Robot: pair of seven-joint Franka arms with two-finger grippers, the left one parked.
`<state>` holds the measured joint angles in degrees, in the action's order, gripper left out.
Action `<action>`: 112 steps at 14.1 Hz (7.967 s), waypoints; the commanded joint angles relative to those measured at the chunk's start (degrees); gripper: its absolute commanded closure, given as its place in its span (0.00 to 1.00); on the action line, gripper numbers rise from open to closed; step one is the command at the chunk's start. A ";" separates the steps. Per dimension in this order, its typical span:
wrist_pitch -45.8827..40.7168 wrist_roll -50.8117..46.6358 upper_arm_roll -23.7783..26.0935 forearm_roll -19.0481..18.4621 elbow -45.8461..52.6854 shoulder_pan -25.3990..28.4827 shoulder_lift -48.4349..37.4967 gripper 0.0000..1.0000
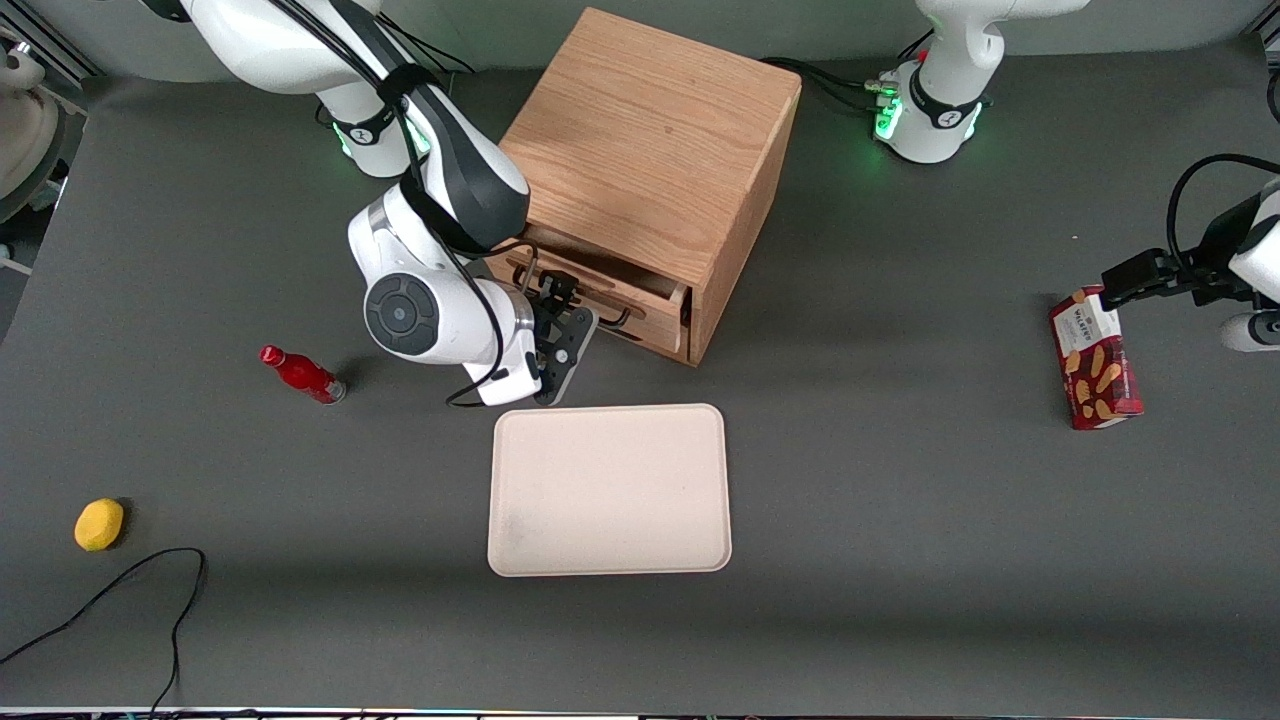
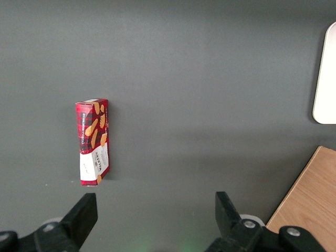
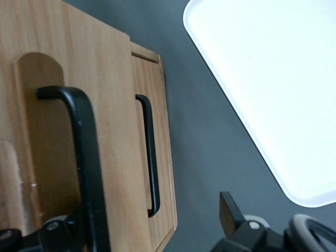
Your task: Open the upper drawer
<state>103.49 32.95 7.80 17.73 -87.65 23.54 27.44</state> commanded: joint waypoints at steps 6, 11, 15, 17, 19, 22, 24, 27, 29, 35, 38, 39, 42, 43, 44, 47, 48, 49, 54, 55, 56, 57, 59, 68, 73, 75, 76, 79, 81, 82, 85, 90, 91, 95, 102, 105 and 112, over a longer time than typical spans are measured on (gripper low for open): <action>1.62 2.99 -0.07 -3.14 2.74 -1.92 1.56 0.00; 1.62 5.37 -0.07 -3.14 3.36 -3.24 1.56 0.00; 1.54 5.81 -0.07 -3.05 4.93 -4.03 2.70 0.00; 1.54 5.90 -0.07 -2.87 5.47 -4.38 3.32 0.00; 1.54 6.08 -0.07 -2.79 5.82 -4.73 3.67 0.00; 1.54 6.17 -0.07 -2.61 7.05 -5.26 4.64 0.00; 1.62 6.25 -0.07 -2.61 7.23 -5.35 4.90 0.00; 1.54 6.17 -0.07 -2.61 8.63 -5.87 5.60 0.00; 1.54 6.17 -0.07 -2.61 9.77 -6.05 6.39 0.00; 1.54 6.69 -0.07 -2.70 13.64 -7.02 8.68 0.00; 1.62 7.66 -0.07 -2.70 14.44 -7.63 9.21 0.00; 1.62 7.75 -0.07 -2.70 14.52 -7.72 9.47 0.00; 1.62 7.75 -0.07 -2.70 16.01 -8.51 10.17 0.00; 1.54 8.36 0.02 -2.70 16.11 -8.60 10.17 0.00; 1.62 8.97 -0.06 -2.70 16.28 -8.69 10.26 0.00; 1.62 9.07 -0.07 -2.78 16.98 -8.95 10.79 0.00; 1.62 9.07 -0.07 -2.78 17.42 -9.21 11.22 0.00; 1.62 9.07 -0.07 -2.78 17.77 -9.22 11.49 0.00; 2.58 9.07 0.02 -2.70 19.45 -10.01 12.81 0.00; 3.55 8.98 0.02 -2.61 19.45 -10.01 12.90 0.00; 3.99 8.98 0.02 -2.61 19.45 -10.10 12.99 0.00; 4.08 8.98 -0.06 -2.61 19.45 -10.10 12.99 0.00; 5.04 8.89 -0.07 -2.43 19.54 -10.71 12.99 0.00; 8.13 8.71 0.20 -2.17 19.89 -11.41 13.87 0.00; 8.74 8.71 0.37 -0.94 19.89 -12.64 14.04 0.00; 8.74 8.71 0.37 -0.94 19.89 -12.82 14.30 0.00; 8.74 8.63 0.37 -0.94 19.89 -12.91 14.39 0.00; 8.74 8.45 0.46 -0.68 19.89 -13.35 14.48 0.00; 8.74 8.36 0.29 1.86 19.89 -13.44 14.48 0.00; 8.74 8.19 0.29 2.31 19.97 -13.52 14.57 0.00; 8.74 7.92 0.37 2.31 20.32 -13.52 14.48 0.00; 7.95 7.84 0.46 3.72 21.21 -14.22 14.57 0.00; 7.87 7.84 0.46 4.07 21.47 -14.31 14.48 0.00; 7.86 7.92 0.46 4.77 22.17 -15.11 14.66 0.00; 6.81 7.92 0.46 5.30 24.01 -16.16 14.75 0.00; 3.22 7.75 -0.06 5.21 25.68 -16.77 13.87 0.00; -8.74 7.40 -0.42 -2.48 26.84 -22.40 7.55 0.00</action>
<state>97.17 40.70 7.35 19.68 -59.84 1.90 38.19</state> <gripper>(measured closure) 0.000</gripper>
